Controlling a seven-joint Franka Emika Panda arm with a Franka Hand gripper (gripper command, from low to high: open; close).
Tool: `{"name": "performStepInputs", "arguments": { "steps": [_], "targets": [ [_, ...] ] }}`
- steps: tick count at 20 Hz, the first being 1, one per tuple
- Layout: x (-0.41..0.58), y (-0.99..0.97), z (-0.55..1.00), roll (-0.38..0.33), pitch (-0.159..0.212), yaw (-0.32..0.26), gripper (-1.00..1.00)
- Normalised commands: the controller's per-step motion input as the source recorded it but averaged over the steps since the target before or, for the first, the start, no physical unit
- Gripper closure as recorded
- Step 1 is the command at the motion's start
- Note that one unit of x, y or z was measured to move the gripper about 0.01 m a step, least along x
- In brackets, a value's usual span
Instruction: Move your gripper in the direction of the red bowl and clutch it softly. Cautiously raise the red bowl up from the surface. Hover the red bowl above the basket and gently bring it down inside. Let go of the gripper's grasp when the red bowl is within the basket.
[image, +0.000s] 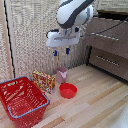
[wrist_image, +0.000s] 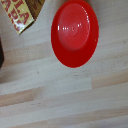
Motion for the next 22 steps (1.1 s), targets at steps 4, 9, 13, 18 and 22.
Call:
{"name": "performStepInputs", "arguments": {
  "steps": [4, 9, 13, 18, 22],
  "targets": [
    [-0.194, -0.32, -0.15, 0.038, 0.000, 0.000, -1.00],
    [-0.155, -0.33, -0.26, 0.011, -0.005, 0.000, -1.00],
    [-0.312, -0.42, -0.44, 0.001, -0.006, 0.000, -1.00],
    [-0.370, -0.38, -0.51, 0.000, 0.000, 0.000, -1.00],
    [-0.328, -0.29, -0.51, 0.000, 0.000, 0.007, -1.00]
  ]
}}
